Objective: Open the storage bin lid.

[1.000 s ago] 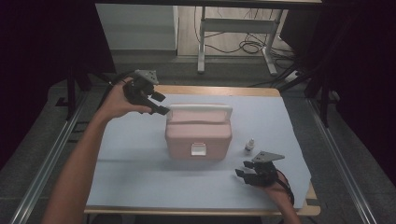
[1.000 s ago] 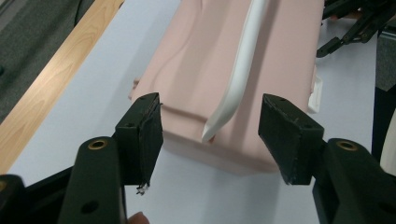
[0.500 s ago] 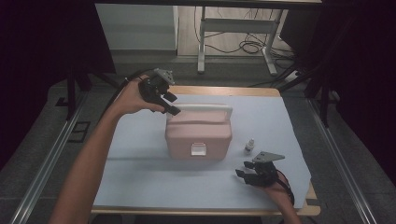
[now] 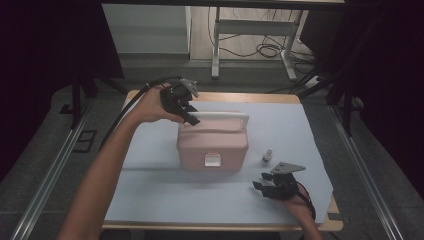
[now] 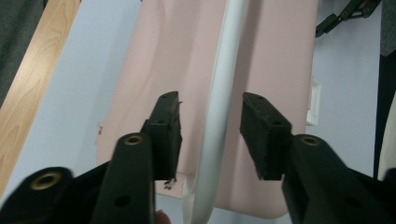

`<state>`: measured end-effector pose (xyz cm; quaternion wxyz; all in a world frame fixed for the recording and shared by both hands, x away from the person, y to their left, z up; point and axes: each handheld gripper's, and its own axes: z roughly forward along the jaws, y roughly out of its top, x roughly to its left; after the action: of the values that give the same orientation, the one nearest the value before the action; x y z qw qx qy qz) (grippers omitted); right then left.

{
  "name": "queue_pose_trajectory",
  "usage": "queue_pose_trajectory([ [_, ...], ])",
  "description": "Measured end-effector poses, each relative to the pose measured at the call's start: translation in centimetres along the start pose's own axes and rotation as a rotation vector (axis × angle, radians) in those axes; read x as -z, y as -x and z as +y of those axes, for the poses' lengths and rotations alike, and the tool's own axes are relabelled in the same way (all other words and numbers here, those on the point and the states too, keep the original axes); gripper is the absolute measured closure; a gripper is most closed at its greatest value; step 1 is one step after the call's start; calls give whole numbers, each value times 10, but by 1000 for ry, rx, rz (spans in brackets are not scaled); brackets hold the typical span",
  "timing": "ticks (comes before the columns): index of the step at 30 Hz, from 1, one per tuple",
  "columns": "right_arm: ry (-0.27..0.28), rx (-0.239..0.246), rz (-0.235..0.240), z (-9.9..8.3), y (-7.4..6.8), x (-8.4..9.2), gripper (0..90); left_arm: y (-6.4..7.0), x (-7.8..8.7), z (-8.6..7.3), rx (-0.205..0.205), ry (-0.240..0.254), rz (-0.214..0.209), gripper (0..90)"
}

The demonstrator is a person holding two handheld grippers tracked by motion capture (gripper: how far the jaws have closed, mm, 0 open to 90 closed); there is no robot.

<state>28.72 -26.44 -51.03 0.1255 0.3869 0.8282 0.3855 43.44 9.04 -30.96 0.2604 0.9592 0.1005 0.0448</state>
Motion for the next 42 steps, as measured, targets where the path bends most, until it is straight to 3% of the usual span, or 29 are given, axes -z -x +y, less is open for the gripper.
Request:
queue_pose_trajectory([
  [7, 1, -1, -2, 0, 1, 0, 475, 1, 0, 2, -13, -4, 20, 759],
  [23, 5, -4, -2, 0, 2, 2, 475, -8, 7, 11, -47, -20, -14, 781],
  [35, 45, -3, 4, 8, 0, 10, 488, -14, 13, 18, -61, -31, -49, 796],
  [38, 71, -5, 9, 14, -2, 16, 522, -16, 16, 17, -50, -19, -50, 795],
  [42, 134, 0, 0, 24, -5, 27, 666, -18, 15, 17, -54, -16, -52, 793],
])
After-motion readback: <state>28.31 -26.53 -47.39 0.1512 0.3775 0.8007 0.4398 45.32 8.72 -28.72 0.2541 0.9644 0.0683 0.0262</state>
